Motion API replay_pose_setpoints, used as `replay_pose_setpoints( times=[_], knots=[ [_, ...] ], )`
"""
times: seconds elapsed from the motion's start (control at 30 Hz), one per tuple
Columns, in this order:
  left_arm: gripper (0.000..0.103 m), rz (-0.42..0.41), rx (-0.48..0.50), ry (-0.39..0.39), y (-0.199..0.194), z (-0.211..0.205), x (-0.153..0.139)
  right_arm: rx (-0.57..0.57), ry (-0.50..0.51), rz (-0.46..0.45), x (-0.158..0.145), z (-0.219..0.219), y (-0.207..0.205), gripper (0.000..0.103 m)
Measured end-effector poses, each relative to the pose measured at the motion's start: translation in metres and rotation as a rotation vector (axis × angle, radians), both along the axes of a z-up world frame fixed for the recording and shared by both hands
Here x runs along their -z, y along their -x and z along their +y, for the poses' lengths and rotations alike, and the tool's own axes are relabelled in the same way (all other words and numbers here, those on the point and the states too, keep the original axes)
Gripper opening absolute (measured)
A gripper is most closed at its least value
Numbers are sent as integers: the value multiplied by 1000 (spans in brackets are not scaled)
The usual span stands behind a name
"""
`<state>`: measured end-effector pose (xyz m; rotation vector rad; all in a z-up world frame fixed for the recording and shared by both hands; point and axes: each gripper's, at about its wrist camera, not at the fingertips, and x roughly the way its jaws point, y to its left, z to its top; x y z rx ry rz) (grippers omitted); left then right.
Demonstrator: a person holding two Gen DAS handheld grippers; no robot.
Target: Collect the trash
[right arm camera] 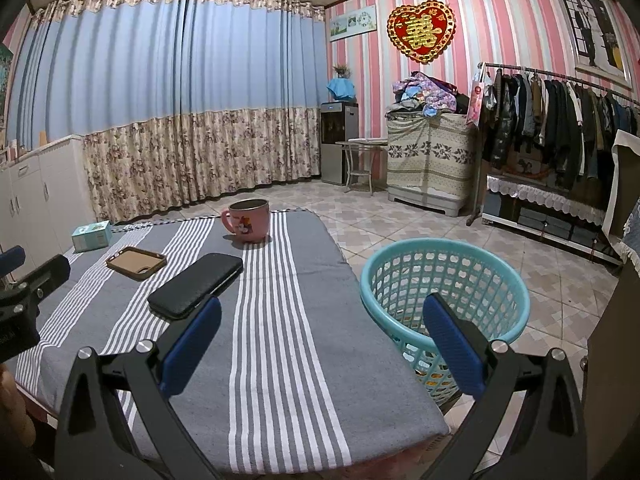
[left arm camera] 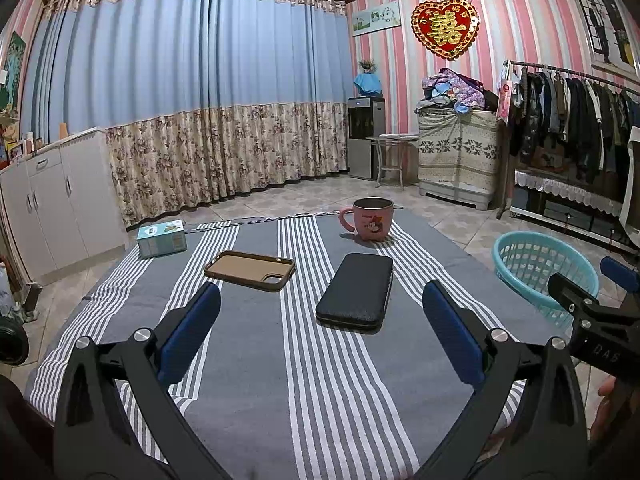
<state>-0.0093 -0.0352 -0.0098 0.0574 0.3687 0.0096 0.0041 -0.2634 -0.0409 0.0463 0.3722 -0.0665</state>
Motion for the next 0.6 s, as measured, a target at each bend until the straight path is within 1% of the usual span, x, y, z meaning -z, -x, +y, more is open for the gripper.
replay_pose_setpoints(
  times=[0.3, 0.6],
  knots=[
    [98, -16, 0, -16, 4, 0, -1, 2, 0, 1, 0, 1, 0, 99],
    [98, -20, 2, -16, 4, 1, 0, 4, 1, 0, 0, 0, 0, 99]
  ],
)
